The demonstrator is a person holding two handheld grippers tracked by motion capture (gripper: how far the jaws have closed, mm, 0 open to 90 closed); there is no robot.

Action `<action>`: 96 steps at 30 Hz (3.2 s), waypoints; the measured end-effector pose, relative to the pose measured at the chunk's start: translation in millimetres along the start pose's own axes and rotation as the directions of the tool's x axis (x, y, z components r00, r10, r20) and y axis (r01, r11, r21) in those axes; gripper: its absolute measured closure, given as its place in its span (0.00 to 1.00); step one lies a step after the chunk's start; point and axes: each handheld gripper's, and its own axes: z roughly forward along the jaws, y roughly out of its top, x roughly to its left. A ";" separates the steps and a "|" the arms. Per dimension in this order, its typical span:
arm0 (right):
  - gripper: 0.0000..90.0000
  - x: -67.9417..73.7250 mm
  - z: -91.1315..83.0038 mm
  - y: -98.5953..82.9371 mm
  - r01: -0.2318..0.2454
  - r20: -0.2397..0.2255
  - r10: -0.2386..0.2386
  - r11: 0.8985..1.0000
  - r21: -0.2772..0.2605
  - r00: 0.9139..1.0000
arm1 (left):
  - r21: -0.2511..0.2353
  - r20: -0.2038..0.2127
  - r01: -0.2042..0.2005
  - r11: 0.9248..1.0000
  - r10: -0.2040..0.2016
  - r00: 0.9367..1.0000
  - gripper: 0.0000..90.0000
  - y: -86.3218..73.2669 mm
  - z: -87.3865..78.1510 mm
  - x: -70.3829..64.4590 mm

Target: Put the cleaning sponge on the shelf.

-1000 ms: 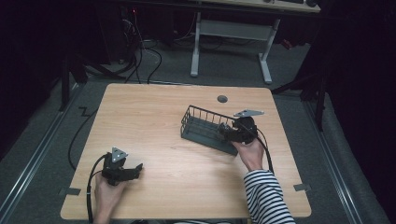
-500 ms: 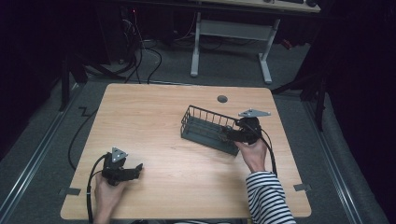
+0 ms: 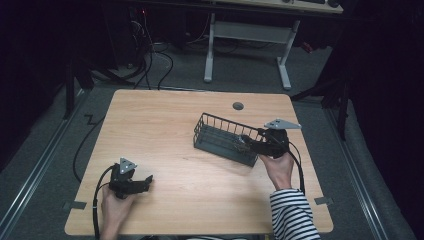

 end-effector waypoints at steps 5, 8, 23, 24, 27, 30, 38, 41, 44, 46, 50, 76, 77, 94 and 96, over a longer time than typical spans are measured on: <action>0.43 -3.9 -10.8 -8.3 -0.024 -0.001 0.024 1.000 -0.016 1.000 | 0.000 0.000 0.000 1.000 0.000 1.000 0.16 0.1 0.1 0.0; 0.43 -7.1 -16.9 -12.7 -0.029 0.002 0.029 0.999 -0.019 1.000 | -0.001 0.000 -0.001 1.000 0.001 1.000 0.16 0.1 0.2 0.0; 0.45 -22.6 -46.9 -43.2 -0.095 0.024 0.096 0.993 -0.066 0.995 | -0.001 0.000 -0.002 1.000 0.002 1.000 0.16 0.1 0.3 -0.1; 0.45 -23.4 -48.0 -45.3 -0.099 0.024 0.101 0.993 -0.070 0.995 | -0.001 0.000 -0.002 1.000 0.002 1.000 0.16 0.1 0.3 -0.1; 0.45 -25.0 -51.4 -50.6 -0.109 0.027 0.111 0.991 -0.076 0.993 | -0.001 0.000 -0.002 1.000 0.002 1.000 0.16 0.2 0.3 -0.1; 0.45 -25.8 -54.5 -56.5 -0.118 0.027 0.121 0.990 -0.079 0.992 | -0.001 0.000 -0.002 1.000 0.002 1.000 0.16 0.2 0.3 -0.1; 0.45 -26.4 -56.6 -70.3 -0.134 0.026 0.136 0.987 -0.084 0.990 | -0.001 0.000 -0.002 1.000 0.002 1.000 0.16 0.2 0.4 -0.1; 0.45 -26.1 -54.9 -75.9 -0.135 0.027 0.137 0.988 -0.075 0.990 | -0.001 0.000 -0.003 1.000 0.003 1.000 0.16 0.2 0.3 -0.1; 0.45 -25.9 -53.3 -80.9 -0.139 0.024 0.141 0.987 -0.076 0.990 | -0.001 0.000 -0.003 1.000 0.003 1.000 0.16 0.2 0.3 -0.1; 0.45 -25.2 -51.3 -85.4 -0.148 0.019 0.150 0.986 -0.071 0.989 | -0.001 0.000 -0.003 1.000 0.003 1.000 0.16 0.2 0.3 -0.1; 0.45 -24.6 -47.3 -92.7 -0.156 0.013 0.157 0.986 -0.062 0.988 | -0.001 0.001 -0.003 1.000 0.003 1.000 0.16 0.2 0.3 -0.1; 0.48 -18.0 -24.9 -120.4 -0.165 0.028 0.165 0.986 -0.007 0.986 | -0.001 0.002 -0.004 1.000 0.004 1.000 0.16 0.1 0.3 -0.3; 0.48 -18.1 -24.7 -121.3 -0.170 0.031 0.170 0.985 -0.006 0.985 | -0.001 0.002 -0.004 1.000 0.004 1.000 0.16 0.2 0.3 -0.3; 0.46 -19.4 -16.5 -132.4 -0.137 0.117 0.130 0.989 0.053 0.985 | 0.000 0.003 -0.003 1.000 0.003 1.000 0.16 0.2 0.1 0.0; 0.45 -19.5 -15.4 -132.7 -0.131 0.127 0.123 0.990 0.059 0.984 | 0.000 0.003 -0.003 1.000 0.003 1.000 0.16 0.2 0.1 0.0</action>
